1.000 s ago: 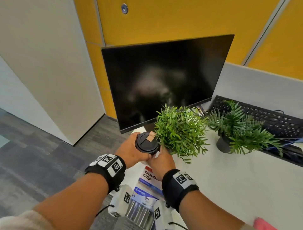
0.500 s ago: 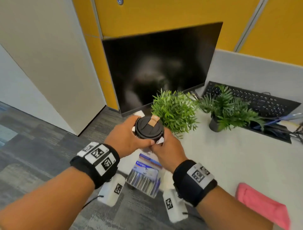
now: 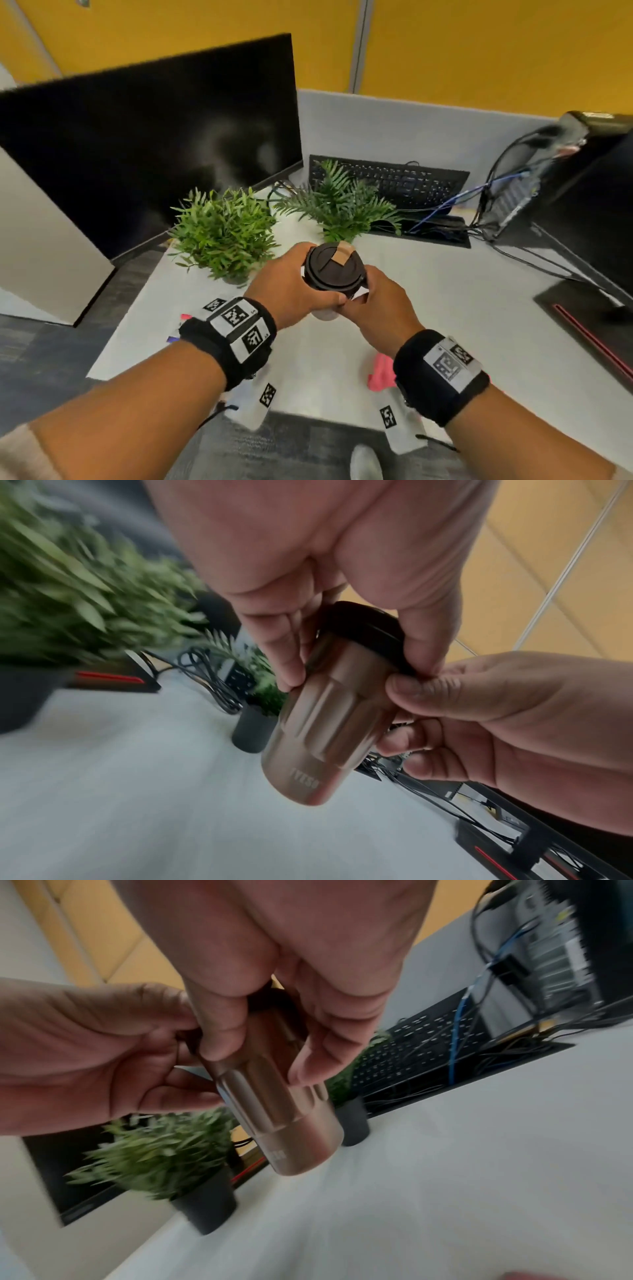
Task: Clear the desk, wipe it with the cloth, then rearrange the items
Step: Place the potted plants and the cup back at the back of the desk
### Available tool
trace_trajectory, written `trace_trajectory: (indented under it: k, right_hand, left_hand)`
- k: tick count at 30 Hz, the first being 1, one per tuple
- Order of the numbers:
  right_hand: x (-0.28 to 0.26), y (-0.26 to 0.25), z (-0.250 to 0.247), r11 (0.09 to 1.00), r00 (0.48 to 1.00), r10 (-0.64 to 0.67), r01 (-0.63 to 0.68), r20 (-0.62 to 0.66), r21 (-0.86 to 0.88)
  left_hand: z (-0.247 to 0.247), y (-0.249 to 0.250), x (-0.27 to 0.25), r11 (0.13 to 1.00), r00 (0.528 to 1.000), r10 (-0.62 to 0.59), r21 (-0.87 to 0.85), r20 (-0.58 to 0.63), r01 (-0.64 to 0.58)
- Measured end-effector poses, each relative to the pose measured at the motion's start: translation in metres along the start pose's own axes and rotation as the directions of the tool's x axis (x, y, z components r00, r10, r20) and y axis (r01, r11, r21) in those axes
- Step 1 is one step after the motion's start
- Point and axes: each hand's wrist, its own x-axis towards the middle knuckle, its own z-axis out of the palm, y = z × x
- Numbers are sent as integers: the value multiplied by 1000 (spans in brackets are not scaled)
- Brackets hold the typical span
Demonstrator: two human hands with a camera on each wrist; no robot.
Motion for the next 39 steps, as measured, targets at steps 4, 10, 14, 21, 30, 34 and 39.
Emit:
trace_trajectory:
  k: [4, 10, 14, 21, 30, 34, 39]
  right_hand:
    - [33, 52, -57, 999, 998, 51, -51, -44, -10]
    - [81, 119, -109, 993, 994, 107, -107, 6, -55]
    - [110, 145, -119, 992, 992, 120, -118, 34, -54]
    - [162, 151, -118, 995, 993, 99, -100, 60, 11]
    - [199, 150, -98, 995, 995, 92, -93, 25, 38]
    - [206, 143, -88, 998, 998, 65, -65, 2, 17]
    - [221, 137, -76, 999, 999, 42, -42, -9, 4]
  left_hand:
    - [66, 34, 48, 1000, 1000, 3, -15, 27, -2]
    - [144, 55, 100, 998, 998, -38, -55, 59, 42]
    - [169, 54, 129, 993, 993, -80, -77, 89, 86]
    - [176, 46, 175, 982, 989, -142, -120, 30, 145]
    - [172, 4, 176, 881, 938, -311, 325, -151, 344]
    - [164, -16, 184, 754, 934, -349, 570, -74, 327]
    - [148, -20, 207, 657, 954, -289, 708, -79, 257]
